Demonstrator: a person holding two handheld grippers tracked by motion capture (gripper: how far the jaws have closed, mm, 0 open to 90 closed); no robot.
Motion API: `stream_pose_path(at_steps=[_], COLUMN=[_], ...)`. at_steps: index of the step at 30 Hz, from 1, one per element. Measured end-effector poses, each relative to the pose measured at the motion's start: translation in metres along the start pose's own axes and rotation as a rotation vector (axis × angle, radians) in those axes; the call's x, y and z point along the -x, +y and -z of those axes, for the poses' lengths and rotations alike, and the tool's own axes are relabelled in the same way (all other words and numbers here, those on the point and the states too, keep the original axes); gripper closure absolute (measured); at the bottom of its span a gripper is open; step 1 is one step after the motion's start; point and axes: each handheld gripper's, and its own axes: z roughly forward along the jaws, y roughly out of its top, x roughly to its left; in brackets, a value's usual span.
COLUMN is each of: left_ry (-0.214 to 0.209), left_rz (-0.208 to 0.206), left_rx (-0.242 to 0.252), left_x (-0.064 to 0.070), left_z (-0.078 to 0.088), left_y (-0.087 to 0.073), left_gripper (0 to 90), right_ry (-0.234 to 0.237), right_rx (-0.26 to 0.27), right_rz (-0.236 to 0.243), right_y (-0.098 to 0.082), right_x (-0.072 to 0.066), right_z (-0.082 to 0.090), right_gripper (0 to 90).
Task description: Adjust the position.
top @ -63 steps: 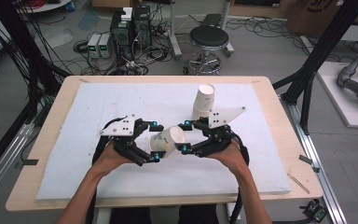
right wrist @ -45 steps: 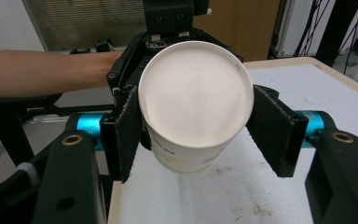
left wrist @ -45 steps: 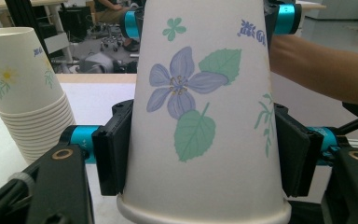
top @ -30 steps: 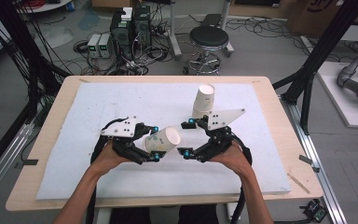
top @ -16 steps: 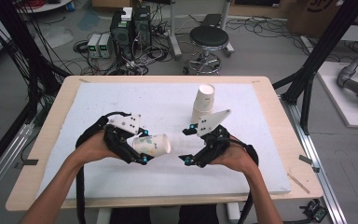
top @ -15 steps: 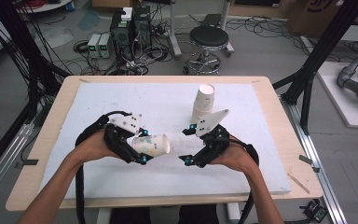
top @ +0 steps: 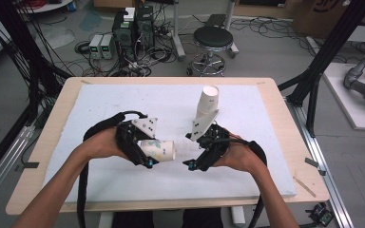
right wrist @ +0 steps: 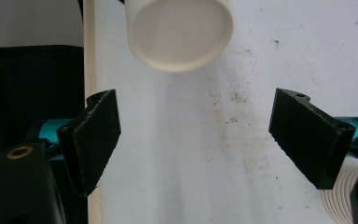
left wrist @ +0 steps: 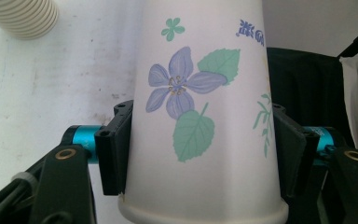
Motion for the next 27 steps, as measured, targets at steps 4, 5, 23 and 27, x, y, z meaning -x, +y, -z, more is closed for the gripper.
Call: stream_pose_path(at_steps=[4, 5, 23, 27], left_ry=[-0.007, -0.006, -0.01, -0.012], left_rz=[-0.009, -0.008, -0.026, -0.027], left_rx=[0.003, 0.004, -0.005, -0.002], left_x=[0.0, 0.0, 0.0, 0.0], left_z=[-0.006, -0.007, -0.013, -0.014], left_y=[0.008, 0.009, 0.016, 0.015], left_gripper=[33.4, 33.4, 33.7, 33.9], right_ry=[0.01, 0.011, 0.042, 0.054], right_rx=[-0.007, -0.007, 0.014, 0.006], right_rz=[0.006, 0.011, 0.035, 0.032], right_y=[0.004, 0.005, 0.012, 0.012], right_x=[-0.001, -0.001, -0.002, -0.001], right_z=[-0.005, -0.006, -0.01, -0.01], right_gripper=[16.8, 16.8, 36.5, 37.4])
